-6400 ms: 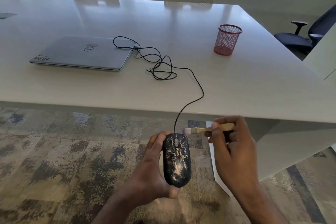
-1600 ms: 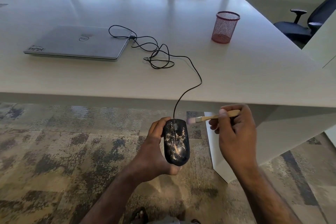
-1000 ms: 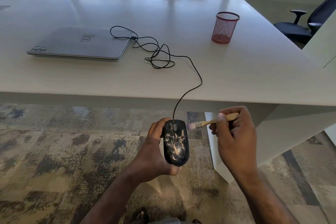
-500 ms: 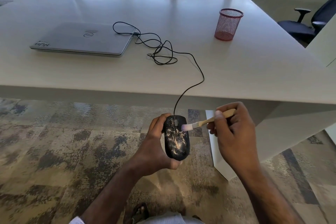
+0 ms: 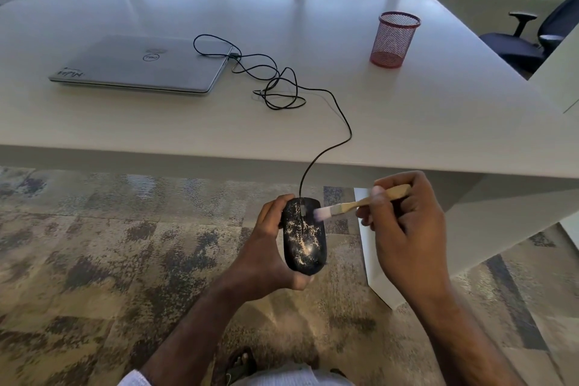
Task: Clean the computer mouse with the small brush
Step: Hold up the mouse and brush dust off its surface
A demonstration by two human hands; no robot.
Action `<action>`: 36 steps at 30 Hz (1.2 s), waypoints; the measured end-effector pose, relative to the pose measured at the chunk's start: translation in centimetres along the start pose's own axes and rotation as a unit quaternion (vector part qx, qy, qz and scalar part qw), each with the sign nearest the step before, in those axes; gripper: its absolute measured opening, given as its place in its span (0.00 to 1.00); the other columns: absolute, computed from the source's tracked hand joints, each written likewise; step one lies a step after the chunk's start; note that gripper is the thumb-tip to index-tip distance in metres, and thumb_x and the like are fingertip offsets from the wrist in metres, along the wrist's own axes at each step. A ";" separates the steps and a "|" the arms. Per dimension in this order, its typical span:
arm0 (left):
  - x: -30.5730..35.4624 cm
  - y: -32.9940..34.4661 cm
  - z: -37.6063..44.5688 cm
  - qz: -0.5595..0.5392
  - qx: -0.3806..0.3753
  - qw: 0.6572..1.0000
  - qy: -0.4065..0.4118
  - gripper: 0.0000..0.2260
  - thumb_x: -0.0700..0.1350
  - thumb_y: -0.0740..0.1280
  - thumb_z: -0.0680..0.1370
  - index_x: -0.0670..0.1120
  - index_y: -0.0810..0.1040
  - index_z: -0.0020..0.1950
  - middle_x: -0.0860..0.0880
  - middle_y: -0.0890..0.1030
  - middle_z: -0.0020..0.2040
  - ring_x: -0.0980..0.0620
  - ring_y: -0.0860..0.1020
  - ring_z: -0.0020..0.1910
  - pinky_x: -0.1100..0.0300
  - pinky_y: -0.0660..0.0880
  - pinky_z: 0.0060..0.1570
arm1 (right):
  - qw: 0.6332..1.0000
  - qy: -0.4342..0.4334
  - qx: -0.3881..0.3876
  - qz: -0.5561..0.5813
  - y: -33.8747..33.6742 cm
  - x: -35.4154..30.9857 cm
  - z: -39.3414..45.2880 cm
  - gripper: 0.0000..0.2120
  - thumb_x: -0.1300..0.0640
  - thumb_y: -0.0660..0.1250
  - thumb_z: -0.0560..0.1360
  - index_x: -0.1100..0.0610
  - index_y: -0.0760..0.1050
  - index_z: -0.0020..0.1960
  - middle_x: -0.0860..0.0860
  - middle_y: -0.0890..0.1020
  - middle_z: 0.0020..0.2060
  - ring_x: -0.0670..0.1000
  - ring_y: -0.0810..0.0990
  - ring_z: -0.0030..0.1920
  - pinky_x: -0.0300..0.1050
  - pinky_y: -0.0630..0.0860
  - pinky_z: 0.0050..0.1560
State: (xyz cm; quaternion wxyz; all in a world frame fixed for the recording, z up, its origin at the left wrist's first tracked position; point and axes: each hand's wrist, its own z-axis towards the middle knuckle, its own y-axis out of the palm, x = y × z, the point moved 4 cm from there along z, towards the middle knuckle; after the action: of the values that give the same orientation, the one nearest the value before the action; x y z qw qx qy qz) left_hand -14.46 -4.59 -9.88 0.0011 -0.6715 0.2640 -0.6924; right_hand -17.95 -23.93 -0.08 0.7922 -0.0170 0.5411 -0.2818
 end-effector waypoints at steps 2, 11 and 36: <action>-0.1 0.0 0.1 0.000 0.001 1.000 0.003 0.53 0.39 0.81 0.56 0.57 0.61 0.76 0.59 0.66 0.69 0.67 0.69 0.66 0.76 0.72 0.54 | 1.000 0.010 -0.024 -0.001 0.3 0.2 -0.1 0.04 0.51 0.63 0.80 0.44 0.71 0.45 0.49 0.82 0.34 0.61 0.82 0.33 0.65 0.79 0.33; -0.3 0.0 0.4 -0.006 -0.004 1.000 0.004 0.54 0.38 0.82 0.57 0.60 0.60 0.76 0.62 0.65 0.69 0.66 0.69 0.67 0.72 0.75 0.55 | 0.999 0.003 -0.029 -0.019 0.5 0.3 0.0 0.04 0.53 0.63 0.80 0.48 0.72 0.46 0.53 0.80 0.32 0.62 0.81 0.32 0.65 0.77 0.32; -1.5 0.2 0.6 -0.024 -0.010 1.000 -0.009 0.55 0.45 0.81 0.53 0.63 0.59 0.75 0.72 0.62 0.66 0.74 0.66 0.65 0.69 0.78 0.54 | 0.997 -0.023 -0.025 -0.074 0.5 0.0 -1.0 0.05 0.59 0.66 0.80 0.51 0.72 0.47 0.51 0.80 0.30 0.49 0.75 0.26 0.45 0.72 0.24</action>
State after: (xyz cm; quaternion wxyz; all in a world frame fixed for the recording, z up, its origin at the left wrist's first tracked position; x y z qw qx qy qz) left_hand -13.82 -4.48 -11.35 -0.0200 -0.6839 0.2547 -0.6834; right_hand -18.64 -23.23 -0.67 0.7808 -0.0834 0.5270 -0.3250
